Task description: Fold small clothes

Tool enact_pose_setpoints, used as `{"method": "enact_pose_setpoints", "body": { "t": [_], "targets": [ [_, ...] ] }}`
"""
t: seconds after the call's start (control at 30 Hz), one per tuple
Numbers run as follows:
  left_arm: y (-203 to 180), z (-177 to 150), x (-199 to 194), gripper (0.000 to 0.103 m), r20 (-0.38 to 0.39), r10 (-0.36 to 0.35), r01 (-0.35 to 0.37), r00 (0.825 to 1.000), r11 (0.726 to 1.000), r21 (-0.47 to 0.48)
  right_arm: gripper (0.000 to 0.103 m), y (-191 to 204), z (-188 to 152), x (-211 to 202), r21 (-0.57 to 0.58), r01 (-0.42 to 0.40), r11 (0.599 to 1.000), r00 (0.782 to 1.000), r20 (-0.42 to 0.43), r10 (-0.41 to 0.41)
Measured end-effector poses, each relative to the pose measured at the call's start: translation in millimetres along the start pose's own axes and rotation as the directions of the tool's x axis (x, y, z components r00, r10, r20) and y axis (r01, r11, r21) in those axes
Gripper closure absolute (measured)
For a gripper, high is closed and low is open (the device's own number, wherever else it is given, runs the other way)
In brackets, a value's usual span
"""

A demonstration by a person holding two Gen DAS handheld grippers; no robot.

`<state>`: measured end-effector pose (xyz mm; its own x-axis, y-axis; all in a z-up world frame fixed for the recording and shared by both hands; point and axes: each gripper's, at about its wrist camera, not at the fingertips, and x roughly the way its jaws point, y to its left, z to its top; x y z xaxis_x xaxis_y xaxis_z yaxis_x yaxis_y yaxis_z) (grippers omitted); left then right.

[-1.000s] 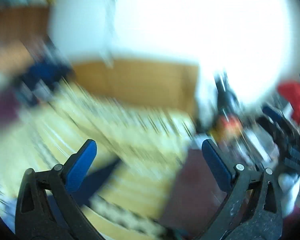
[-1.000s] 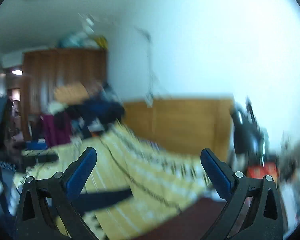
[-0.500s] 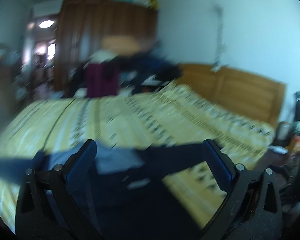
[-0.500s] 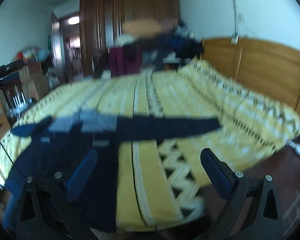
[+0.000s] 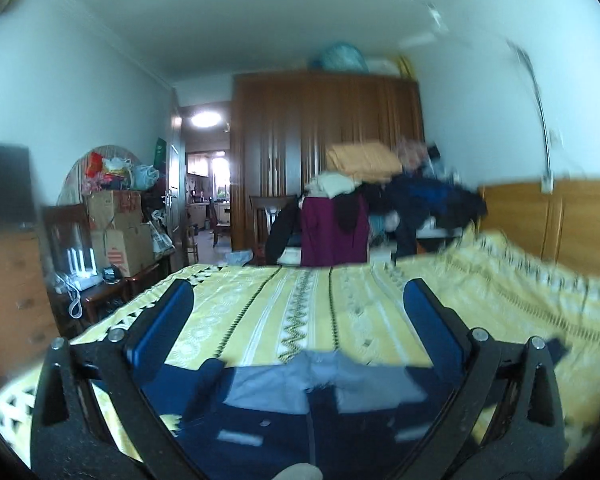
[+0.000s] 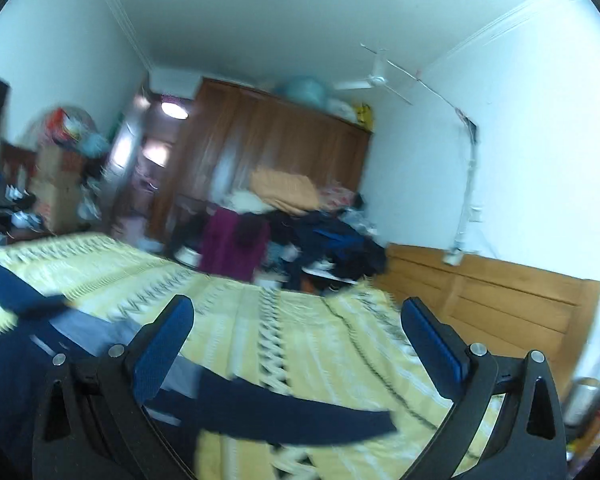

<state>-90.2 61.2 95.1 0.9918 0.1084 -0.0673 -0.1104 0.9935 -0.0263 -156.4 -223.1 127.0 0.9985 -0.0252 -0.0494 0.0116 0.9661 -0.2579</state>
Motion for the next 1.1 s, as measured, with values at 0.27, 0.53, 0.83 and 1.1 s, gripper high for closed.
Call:
{"method": "enact_pose_setpoints", "body": {
  "t": [0.27, 0.53, 0.83, 1.1],
  "targets": [
    [17.7, -81.2, 75.3, 0.0, -0.299, -0.011, 0.001, 0.954, 0.999, -0.034, 0.0, -37.1, -152.9, 149.4, 0.465, -0.197, 0.863, 0.736, -0.511, 0.444],
    [-0.6, -114.7, 120.9, 0.0, -0.401, 0.006, 0.002, 0.916, 1.0, 0.021, 0.003, -210.2, -303.7, 281.2, 0.568, 0.287, 0.771, 0.618, -0.725, 0.305],
    [-25.9, -133.3, 150.2, 0.0, -0.455, -0.022, 0.047, 0.89, 0.998, 0.042, 0.003, -333.8, -395.3, 349.0, 0.715, 0.486, 0.502, 0.651, -0.68, 0.339],
    [-21.6, -130.8, 156.9, 0.0, -0.463, -0.009, 0.025, 0.886, 0.999, 0.029, 0.023, -330.2, -399.8, 371.8, 0.729, 0.461, 0.506, 0.669, -0.66, 0.342]
  ]
}}
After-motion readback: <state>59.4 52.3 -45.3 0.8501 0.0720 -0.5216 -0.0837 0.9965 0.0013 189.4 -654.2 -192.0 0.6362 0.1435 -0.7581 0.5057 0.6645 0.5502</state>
